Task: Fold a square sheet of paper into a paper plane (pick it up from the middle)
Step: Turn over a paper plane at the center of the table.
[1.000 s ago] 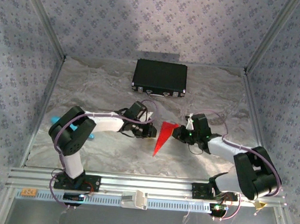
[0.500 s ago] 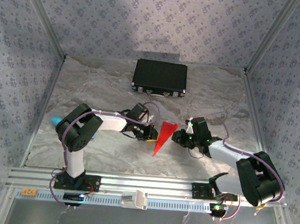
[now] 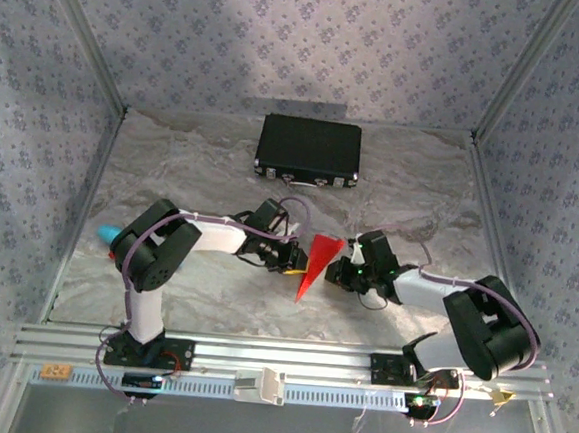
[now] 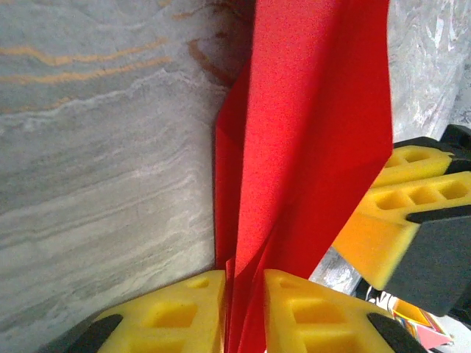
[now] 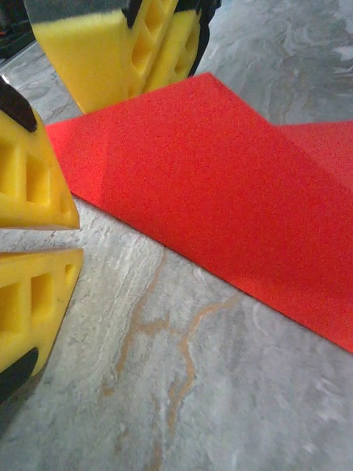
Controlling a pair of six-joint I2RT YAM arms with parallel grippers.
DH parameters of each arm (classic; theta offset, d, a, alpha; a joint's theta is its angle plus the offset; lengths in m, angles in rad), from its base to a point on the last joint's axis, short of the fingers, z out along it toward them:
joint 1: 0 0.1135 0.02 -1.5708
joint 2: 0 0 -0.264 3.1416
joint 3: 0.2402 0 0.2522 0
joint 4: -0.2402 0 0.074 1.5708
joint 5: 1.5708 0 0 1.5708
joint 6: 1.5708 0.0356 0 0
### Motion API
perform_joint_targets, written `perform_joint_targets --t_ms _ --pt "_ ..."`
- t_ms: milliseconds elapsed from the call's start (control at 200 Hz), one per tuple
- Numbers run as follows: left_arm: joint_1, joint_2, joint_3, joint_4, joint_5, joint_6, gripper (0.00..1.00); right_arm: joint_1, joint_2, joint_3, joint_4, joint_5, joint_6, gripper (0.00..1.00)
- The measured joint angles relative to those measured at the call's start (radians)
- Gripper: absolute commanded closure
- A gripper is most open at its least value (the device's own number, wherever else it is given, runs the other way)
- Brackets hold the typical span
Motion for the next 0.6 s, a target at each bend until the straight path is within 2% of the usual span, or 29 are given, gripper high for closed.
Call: perform_joint_targets --t_ms 600 --pt "-0.012 0.012 0.0 0.021 0.069 0.0 0.81 0.005 0.008 0.003 0.003 0.004 0.014 0.88"
